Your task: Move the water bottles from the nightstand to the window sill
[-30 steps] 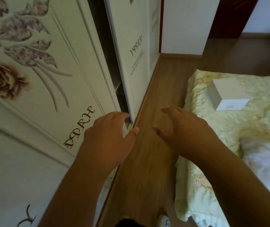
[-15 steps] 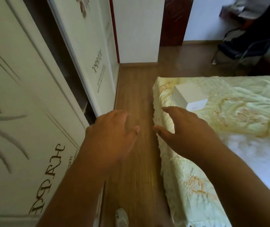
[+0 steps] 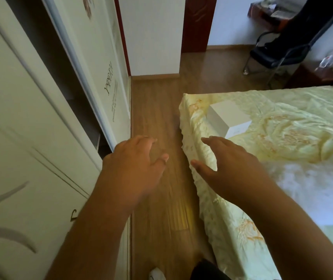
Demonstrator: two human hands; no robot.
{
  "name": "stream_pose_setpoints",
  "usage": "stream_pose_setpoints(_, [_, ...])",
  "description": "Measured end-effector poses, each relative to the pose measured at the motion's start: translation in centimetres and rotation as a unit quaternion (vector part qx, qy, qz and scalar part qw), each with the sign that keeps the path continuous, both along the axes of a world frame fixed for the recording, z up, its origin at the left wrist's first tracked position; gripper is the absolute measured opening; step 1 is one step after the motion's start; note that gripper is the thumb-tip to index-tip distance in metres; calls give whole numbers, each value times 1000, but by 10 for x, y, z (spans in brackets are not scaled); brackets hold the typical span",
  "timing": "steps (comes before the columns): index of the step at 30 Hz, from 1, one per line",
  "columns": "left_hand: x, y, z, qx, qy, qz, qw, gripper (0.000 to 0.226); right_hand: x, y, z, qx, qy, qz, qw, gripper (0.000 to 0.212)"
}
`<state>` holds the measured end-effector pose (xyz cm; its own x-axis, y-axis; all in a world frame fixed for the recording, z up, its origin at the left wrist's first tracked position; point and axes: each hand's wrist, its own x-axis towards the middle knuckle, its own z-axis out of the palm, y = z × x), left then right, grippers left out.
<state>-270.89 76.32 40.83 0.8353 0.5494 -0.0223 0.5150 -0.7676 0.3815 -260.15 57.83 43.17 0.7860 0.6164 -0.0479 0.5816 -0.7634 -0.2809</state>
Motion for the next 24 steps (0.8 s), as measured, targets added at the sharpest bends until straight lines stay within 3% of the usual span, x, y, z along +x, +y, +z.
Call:
stream_pose_setpoints(5, [11, 26, -3, -10, 4, 25, 1000, 61, 19, 29, -4, -4, 14, 12, 1000, 73])
stream_pose_setpoints(13, [43, 53, -14, 12, 79, 85, 993, 66, 76, 81, -21, 42, 47, 47, 997, 71])
stream_pose_setpoints(24, [169, 73, 20, 72, 34, 123, 989, 62, 217, 117, -7, 85, 20, 81, 993, 70])
